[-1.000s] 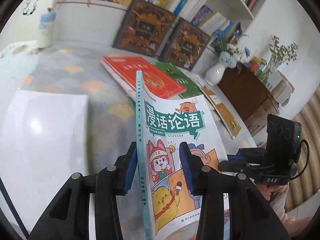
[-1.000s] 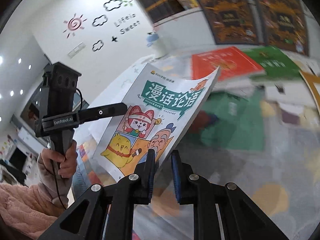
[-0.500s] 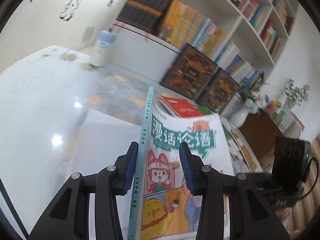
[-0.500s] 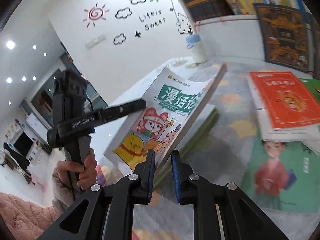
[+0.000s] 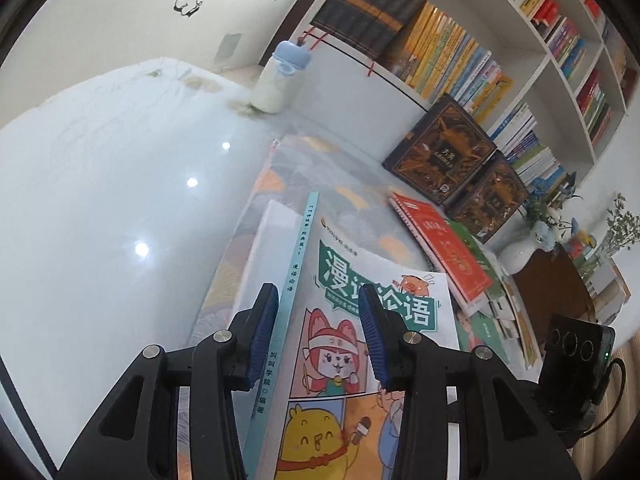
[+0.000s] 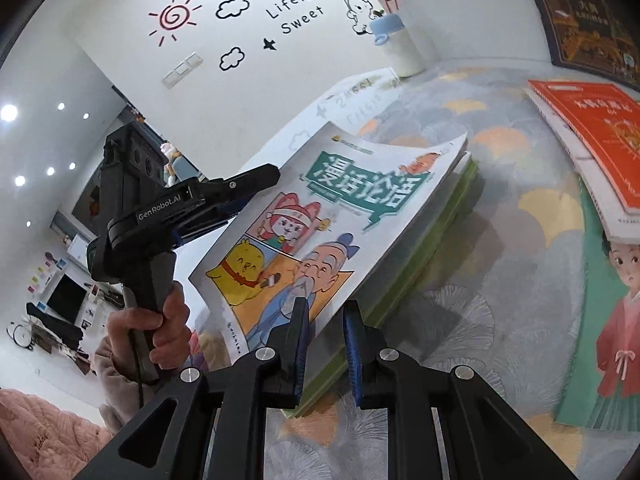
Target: Organize books
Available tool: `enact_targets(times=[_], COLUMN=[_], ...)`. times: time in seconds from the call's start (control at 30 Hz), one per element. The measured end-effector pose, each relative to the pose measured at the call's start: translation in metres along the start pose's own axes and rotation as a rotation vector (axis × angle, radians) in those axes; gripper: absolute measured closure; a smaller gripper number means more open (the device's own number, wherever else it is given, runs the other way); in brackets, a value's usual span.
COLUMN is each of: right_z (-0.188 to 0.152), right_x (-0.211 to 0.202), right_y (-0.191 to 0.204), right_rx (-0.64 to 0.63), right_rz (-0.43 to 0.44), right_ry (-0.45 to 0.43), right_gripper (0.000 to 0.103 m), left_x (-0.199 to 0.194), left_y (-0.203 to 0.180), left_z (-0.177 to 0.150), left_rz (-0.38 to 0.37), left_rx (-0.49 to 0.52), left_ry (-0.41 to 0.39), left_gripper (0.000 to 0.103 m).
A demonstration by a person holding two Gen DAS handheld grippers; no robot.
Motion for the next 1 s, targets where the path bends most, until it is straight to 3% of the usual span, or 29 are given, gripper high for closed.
enact_targets(times=[0.27,0.47,0.6,0.67,0.7,0.77,0.83,0.9,1.0], right_z=[-0.003,0.0,-0.002,-0.001,-0.001,0.0,0.001,0.004,0.011], right_x=[0.002,0.003,0.003,0.002,0.0,-0.004,-0.007,-0.015,-0.036], right_y=[-0.008,-0.011,-0.011,-0.011,-0.013,-0.013,-0.015,-0.021,-0.03], right_rx=[0.044,0.067,0.074,0.071,0.072,0.068,0.064,0.085,0.138], right_rz=[-0.013,-0.026,-0.036,-0.059,-0.088,-0.117,-0.16,-0.2,-0.184], right_ry=[0.013,0.004,0.002,-0.007,-0.022,-0.039,-0.032,-0.038,-0.083], right_gripper=[0.086,0.086,0.085,0.085,0.085,0.085,0.076,0.056,0.055], left_x=[0.006,0.011,0.013,0.009,0.004,-0.005,-0.015,-0.021,-0.021], left_y=[0.01,0.006,0.003,0.01,0.016,0.024,0.03,0.033,0.021], left_z=[-0.005,-0.004,-0.003,-0.001,0.002,0.006,0.009,0.011,0.011], left_rz=[0.073,0.152,0.214,0.264,0.278,0.261,0.258,0.255,0.231], left_rx=[0.004,0.068,0.113,0.104,0.08,0.035,-0.002,-0.031,-0.077], left_ry=[0.031,0.051,0.061,0.046,0.027,-0.01,-0.049,-0.073,-0.053], left_gripper=[0.062,0.059,0.052,0.039,0.028,0.026,0.026,0.026,0.026])
Point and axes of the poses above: each gripper's, at about its wrist camera, not at the fingertips, and x roughly the way its jaws point, y to its left, z to its top, the point moved 6 cm from there along x, roughly the way its jaws point, and after that the axes turned 15 degrees about -z, right-handed, at the moved point
